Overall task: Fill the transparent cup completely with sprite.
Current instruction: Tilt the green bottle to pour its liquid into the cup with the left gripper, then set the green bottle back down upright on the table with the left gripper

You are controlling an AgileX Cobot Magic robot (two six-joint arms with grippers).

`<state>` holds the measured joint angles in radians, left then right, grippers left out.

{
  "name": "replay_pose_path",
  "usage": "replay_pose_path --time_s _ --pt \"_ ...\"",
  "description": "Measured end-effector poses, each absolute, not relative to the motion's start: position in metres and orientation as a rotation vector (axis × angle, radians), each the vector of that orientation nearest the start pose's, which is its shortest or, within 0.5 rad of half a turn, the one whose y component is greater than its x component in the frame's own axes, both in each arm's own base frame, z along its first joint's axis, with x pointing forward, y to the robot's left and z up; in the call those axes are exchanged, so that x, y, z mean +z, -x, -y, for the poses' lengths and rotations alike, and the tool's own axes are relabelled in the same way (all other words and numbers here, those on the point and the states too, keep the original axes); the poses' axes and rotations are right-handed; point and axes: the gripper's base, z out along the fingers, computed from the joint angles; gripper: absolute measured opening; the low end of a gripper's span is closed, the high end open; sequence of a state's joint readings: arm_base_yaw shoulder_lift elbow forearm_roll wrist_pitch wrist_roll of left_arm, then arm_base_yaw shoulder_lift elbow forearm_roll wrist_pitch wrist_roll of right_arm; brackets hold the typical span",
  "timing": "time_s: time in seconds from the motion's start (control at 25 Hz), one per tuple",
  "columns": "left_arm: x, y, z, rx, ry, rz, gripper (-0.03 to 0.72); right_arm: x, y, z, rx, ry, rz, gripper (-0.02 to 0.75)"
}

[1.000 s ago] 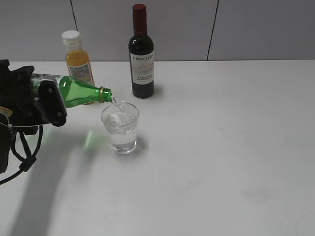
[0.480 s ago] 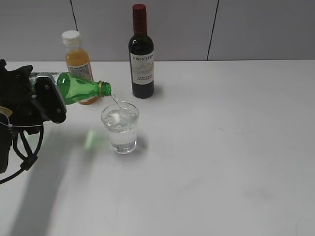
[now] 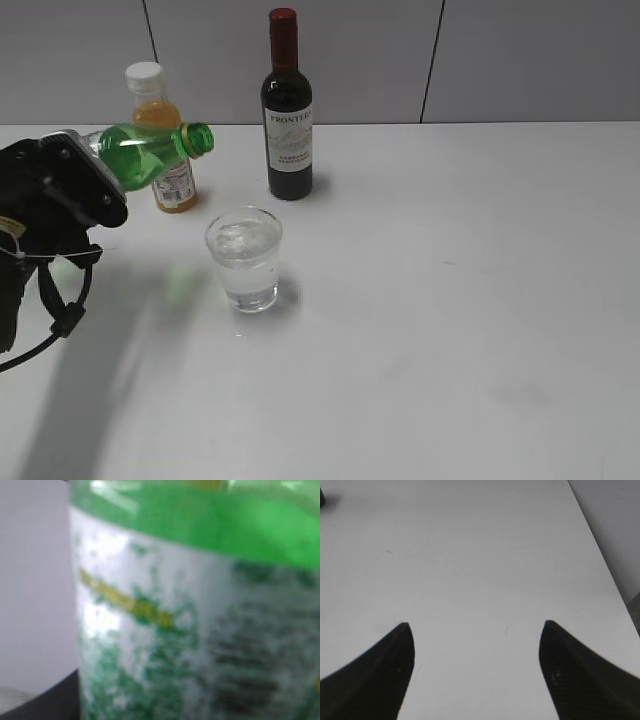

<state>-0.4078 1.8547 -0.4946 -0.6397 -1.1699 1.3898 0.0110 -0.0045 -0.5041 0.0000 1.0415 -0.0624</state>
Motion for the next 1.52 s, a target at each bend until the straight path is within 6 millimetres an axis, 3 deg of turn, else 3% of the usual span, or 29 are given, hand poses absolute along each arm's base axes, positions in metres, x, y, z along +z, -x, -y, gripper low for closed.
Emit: replay_pose_path --time_s 0.44,0.6,0.8,1.12,1.52 --pt "0.136 -0.282 0.065 0.553 -0.323 -1.730 0.443 0.280 0.005 0.000 -0.033 0.074 -2.015 0.591" --pt "0.136 -0.286 0.057 0.355 -0.085 -1.731 0.443 0.280 0.005 0.000 -0.033 0.074 -2.015 0.591" --pt "0.138 -0.293 0.042 0.139 0.077 -1.699 0.442 0.280 0.005 0.000 -0.033 0.074 -2.015 0.591" --pt "0.140 -0.307 0.015 0.028 0.179 -1.656 0.442 0.280 0.005 0.000 -0.034 0.076 -2.015 0.592" --pt "0.115 -0.337 0.022 0.003 0.129 -1.683 0.441 0.280 0.005 0.000 -0.033 0.075 -2.015 0.591"
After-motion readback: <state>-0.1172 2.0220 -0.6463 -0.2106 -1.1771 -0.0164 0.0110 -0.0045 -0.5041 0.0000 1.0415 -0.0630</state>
